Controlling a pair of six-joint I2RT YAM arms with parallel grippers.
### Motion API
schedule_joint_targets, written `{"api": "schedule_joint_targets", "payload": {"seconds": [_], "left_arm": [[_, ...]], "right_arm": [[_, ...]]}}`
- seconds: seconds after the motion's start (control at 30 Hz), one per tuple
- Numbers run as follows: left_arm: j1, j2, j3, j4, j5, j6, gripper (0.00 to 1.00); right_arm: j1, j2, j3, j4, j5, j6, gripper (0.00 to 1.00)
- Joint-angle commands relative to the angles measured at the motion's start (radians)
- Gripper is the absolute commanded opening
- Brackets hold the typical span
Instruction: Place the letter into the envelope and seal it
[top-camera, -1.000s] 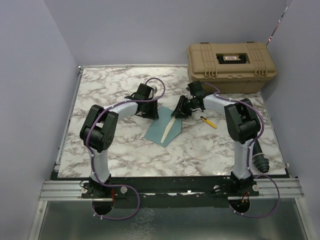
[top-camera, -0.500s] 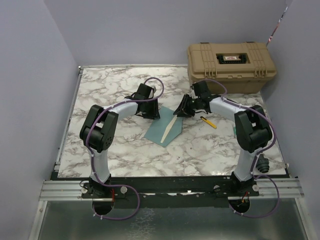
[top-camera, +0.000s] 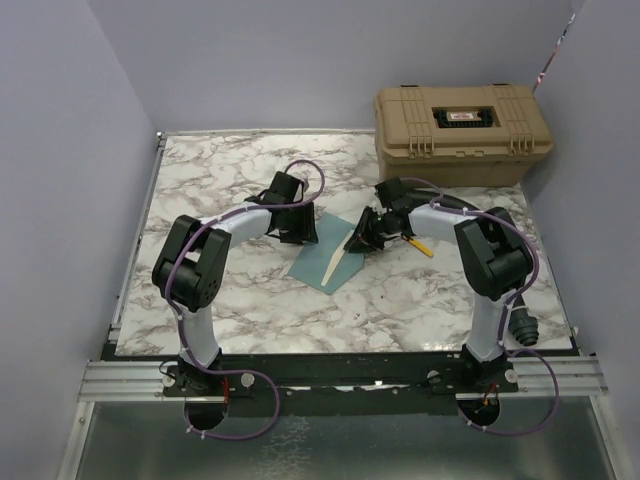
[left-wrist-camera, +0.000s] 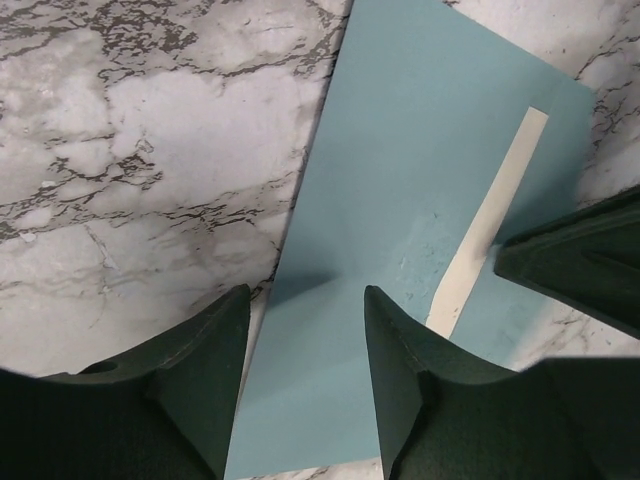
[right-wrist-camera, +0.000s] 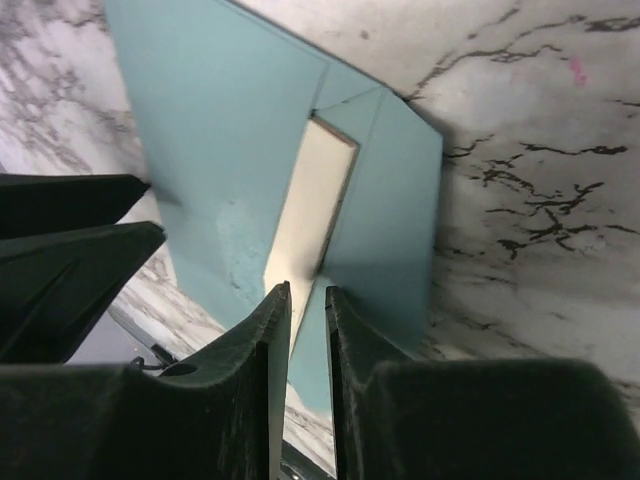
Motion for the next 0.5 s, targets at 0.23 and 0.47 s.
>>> {"api": "schedule_joint_targets", "payload": {"seconds": [0.23,0.47], "left_arm": [[-0.004,0.054,-0.075,0.002,0.037,0.029,0.39],[-0.006,0.056,-0.098,0.018,0.072,0.023,0.34]], "right_arm": [[0.016,0.096,0.031,0.016,0.062,0.015,0.22],[0.025,0.105,-0.003,0.149,0.006,0.052,0.18]]}}
